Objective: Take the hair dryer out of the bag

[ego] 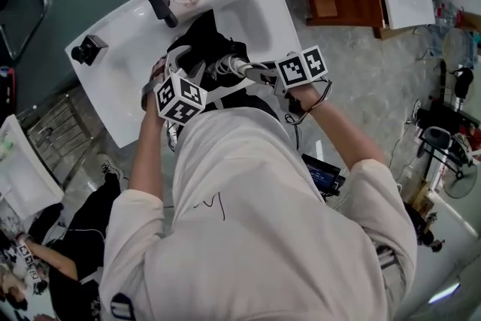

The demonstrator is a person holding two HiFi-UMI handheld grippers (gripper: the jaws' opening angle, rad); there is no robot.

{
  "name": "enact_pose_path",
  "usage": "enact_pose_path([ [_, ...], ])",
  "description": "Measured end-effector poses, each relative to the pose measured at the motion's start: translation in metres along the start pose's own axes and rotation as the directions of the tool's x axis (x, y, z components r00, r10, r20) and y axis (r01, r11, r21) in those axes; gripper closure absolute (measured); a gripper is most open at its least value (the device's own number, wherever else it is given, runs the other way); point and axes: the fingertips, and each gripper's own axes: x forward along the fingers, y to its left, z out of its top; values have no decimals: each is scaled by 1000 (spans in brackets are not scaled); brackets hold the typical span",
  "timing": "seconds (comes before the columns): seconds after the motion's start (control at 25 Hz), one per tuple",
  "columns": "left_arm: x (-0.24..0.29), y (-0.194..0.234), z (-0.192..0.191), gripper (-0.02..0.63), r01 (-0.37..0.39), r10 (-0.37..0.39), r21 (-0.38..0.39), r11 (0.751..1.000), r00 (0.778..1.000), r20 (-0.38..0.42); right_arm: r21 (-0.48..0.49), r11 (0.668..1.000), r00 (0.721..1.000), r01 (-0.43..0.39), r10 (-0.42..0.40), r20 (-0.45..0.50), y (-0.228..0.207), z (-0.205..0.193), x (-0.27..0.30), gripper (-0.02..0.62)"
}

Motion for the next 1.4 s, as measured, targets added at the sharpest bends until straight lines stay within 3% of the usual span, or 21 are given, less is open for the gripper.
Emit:
enact_pose_path([
  [0.16, -9, -1, 27, 400, 0, -3, 76, 997, 999, 45, -181, 983, 998, 36, -46, -47, 11, 1, 4, 482],
  [0.36, 19, -9, 44, 413, 81, -87, 204, 976, 996, 19, -390, 918, 990, 63, -106, -91, 21, 1, 13, 483],
  [0.56, 48, -7, 42, 545, 132, -130, 248, 960, 991, -26, -521, 848, 984, 102, -164, -73, 32, 9, 12, 483],
  [0.92, 72, 19, 24, 572, 129, -127, 77, 989, 991, -38, -728, 669, 962, 148, -267, -50, 47, 5, 10, 485],
  [1.0, 69, 26, 19, 574, 110, -109, 37, 993, 994, -31, -778, 610, 956, 153, -291, -40, 50, 4, 6, 485],
  [1.12, 66, 36, 8, 575, 84, -84, -1, 996, 996, -43, -858, 484, 938, 173, -346, -6, 50, 3, -2, 485],
  [1.16, 64, 38, 4, 575, 79, -79, -12, 997, 996, -47, -870, 460, 933, 179, -360, 2, 49, 3, -4, 485],
  [1.2, 63, 40, -1, 574, 76, -77, -26, 997, 996, -48, -871, 455, 931, 184, -366, 6, 48, 3, -6, 485],
  [1.36, 61, 41, -16, 574, 73, -79, -97, 993, 995, -54, -829, 524, 940, 197, -340, 8, 41, 5, -10, 486],
  [1.4, 62, 40, -19, 575, 72, -78, -105, 992, 995, -58, -830, 521, 942, 199, -334, 16, 41, 6, -10, 486],
])
